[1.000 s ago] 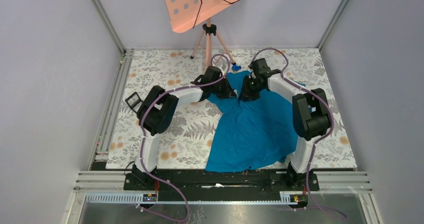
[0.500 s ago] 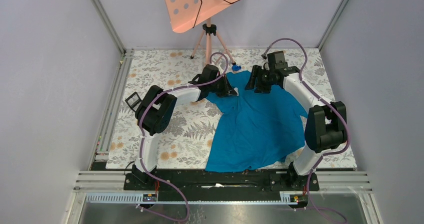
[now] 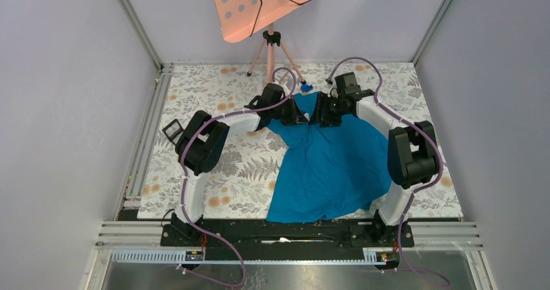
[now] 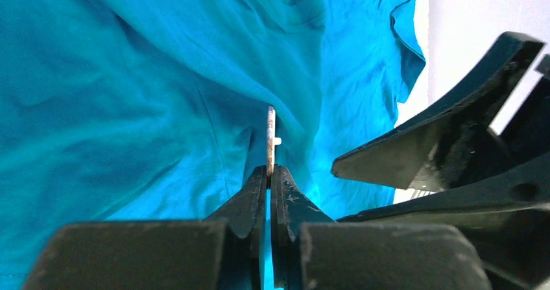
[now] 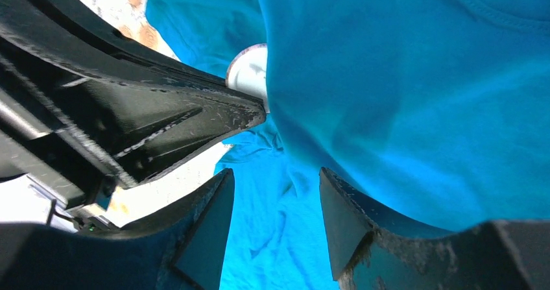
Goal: Pin the brooch onto the clothing
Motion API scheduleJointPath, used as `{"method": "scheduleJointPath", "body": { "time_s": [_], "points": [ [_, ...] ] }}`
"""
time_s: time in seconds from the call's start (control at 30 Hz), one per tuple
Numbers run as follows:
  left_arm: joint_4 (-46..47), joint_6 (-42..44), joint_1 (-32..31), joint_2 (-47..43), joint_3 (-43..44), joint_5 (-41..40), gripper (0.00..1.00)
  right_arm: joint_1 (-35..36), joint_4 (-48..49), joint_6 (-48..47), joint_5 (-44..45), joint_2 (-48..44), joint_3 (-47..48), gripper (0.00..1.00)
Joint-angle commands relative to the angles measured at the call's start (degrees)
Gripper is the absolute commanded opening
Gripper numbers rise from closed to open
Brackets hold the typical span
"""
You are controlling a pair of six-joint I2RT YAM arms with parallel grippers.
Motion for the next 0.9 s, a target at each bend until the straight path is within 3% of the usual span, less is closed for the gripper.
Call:
{"method": "scheduleJointPath", "body": {
  "time_s": [0.0, 0.3, 0.4, 0.53, 0.73, 0.87],
  "points": [
    [3.4, -0.5, 0.5, -3.3, 0.7, 1.1, 0.00, 1.6, 0.9, -2.7, 1.9, 2.1, 0.9, 0.57],
    [3.5, -0.6, 0.5, -3.4, 0.5, 1.2, 0.00, 2.4, 0.5, -2.5, 5.3, 5.9, 2.3, 0.44],
    [3.7, -0.7, 0.5, -3.3, 0.5, 1.4, 0.00, 2.5, 0.7, -2.6, 5.0, 6.6, 2.3, 0.46],
    [3.9, -0.8, 0.5, -3.3, 0.6, 1.6, 0.00, 2.5, 1.2, -2.6, 3.8, 7.5, 2.2, 0.41],
    [4.4, -1.0, 0.5, -3.2, 0.5, 1.9, 0.00, 2.7, 1.6, -2.7, 2.3, 7.8, 2.4, 0.16],
    [5.0, -1.1, 0.5, -3.1, 0.5, 2.3, 0.00, 2.7, 1.3, -3.0, 0.7, 8.3, 2.6, 0.05]
  ]
}}
